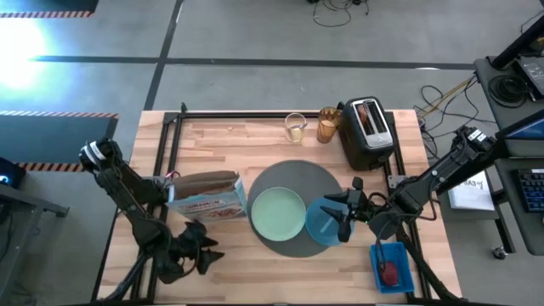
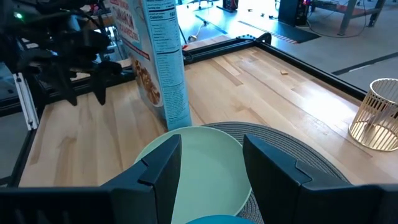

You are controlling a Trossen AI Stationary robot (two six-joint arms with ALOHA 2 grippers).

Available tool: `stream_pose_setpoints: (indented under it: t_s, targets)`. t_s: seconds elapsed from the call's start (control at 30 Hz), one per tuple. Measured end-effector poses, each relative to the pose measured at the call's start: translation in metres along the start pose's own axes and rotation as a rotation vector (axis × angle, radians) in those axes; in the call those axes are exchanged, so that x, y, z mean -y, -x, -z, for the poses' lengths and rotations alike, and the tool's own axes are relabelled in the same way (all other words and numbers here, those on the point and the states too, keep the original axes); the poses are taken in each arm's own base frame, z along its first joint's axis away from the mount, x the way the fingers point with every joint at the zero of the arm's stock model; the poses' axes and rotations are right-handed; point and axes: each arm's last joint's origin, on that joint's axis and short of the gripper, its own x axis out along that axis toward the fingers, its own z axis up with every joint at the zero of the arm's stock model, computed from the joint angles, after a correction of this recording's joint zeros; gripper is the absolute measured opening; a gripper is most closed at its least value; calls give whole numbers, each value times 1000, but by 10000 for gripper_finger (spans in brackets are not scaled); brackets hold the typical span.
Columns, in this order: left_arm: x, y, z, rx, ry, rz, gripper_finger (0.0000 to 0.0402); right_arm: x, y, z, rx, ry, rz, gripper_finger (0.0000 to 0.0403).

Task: Arrange a breakfast setting
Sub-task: Pour the cereal from the cereal box into the blue bowl

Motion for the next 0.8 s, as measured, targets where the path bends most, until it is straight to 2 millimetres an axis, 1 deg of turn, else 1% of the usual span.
stream_pose_setpoints:
  t_s: [0.1,0.33,0.53,0.63,0.73,0.8]
  targets:
    - [-8,2,3,-25,40,-62,263,0,0,0,0,0,0,164]
    - [-18,10,12,-118,113,-145,263,0,0,0,0,0,0,164]
    - [-31,12,10,-113,163,-275,263,0,0,0,0,0,0,164]
    - [-31,12,10,-121,175,-281,263,0,0,0,0,0,0,164]
    - [-24,12,11,-135,171,-213,263,0,0,0,0,0,0,164]
    - [-22,12,12,-156,170,-202,263,0,0,0,0,0,0,164]
